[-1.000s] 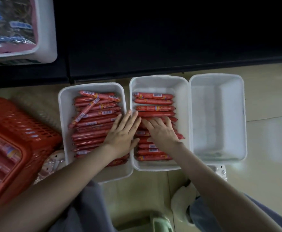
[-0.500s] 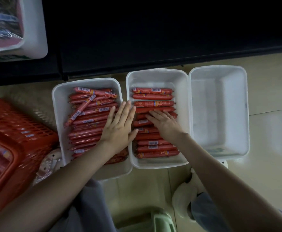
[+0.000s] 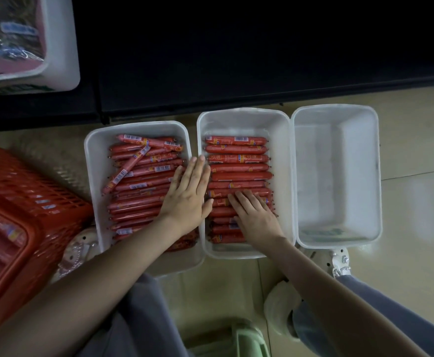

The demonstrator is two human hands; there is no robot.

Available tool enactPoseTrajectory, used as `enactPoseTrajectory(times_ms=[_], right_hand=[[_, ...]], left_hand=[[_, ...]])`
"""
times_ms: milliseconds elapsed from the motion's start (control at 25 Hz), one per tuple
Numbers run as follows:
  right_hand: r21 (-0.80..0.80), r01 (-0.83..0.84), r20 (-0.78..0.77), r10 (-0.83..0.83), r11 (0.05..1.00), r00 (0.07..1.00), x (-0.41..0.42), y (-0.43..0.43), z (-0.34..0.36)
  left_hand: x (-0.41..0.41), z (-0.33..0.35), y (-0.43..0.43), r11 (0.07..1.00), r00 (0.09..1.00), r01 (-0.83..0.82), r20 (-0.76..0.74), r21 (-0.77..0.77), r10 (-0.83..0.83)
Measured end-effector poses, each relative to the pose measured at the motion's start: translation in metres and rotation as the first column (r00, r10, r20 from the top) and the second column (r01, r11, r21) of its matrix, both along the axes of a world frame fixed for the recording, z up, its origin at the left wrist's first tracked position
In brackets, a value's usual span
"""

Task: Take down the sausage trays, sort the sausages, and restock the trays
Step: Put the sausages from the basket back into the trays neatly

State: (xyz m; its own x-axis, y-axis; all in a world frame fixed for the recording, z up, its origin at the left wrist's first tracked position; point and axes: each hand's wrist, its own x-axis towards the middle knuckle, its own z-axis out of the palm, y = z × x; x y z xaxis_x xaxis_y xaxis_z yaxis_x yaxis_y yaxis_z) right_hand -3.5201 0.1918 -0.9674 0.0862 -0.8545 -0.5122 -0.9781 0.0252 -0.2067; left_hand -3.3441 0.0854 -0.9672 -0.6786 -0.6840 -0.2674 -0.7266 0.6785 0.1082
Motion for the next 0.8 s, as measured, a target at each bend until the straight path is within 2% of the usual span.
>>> enactPoseTrajectory(times_ms=[120,400,520,600,720,800], right_hand=[[0.073,0.065,0.065,-0.07,0.995,0.995,-0.004,-0.014,0.004],[0.218,0.027,-0.053,-0.016,0.976,0.998,-0.012,-0.04,-0.011],[0.187,0.086,-0.055,-0.077,0.979,0.996,-0.005,-0.034,0.008],[0.161,0.141,-0.011,-0.141,0.977,0.99,0.002,-0.038,0.033],[0.029,0.224,0.1,-0.225,0.974,0.969,0.022,-0.058,0.088],[-0.066,0.22,0.171,-0.206,0.973,0.963,0.044,-0.079,0.135]], left_hand=[[0.001,0.0,-0.001,1.0,1.0,-0.002,-0.004,-0.001,0.002],[-0.001,0.008,-0.004,0.997,1.0,-0.001,0.013,0.082,0.0],[-0.002,0.025,-0.012,0.975,0.997,0.0,0.074,0.222,-0.016],[-0.002,0.049,-0.019,0.957,0.998,-0.033,0.061,0.289,0.016],[0.007,0.106,-0.036,0.935,0.987,-0.127,-0.051,0.333,0.152],[0.028,0.148,-0.045,0.932,0.951,-0.22,-0.148,0.289,0.271]])
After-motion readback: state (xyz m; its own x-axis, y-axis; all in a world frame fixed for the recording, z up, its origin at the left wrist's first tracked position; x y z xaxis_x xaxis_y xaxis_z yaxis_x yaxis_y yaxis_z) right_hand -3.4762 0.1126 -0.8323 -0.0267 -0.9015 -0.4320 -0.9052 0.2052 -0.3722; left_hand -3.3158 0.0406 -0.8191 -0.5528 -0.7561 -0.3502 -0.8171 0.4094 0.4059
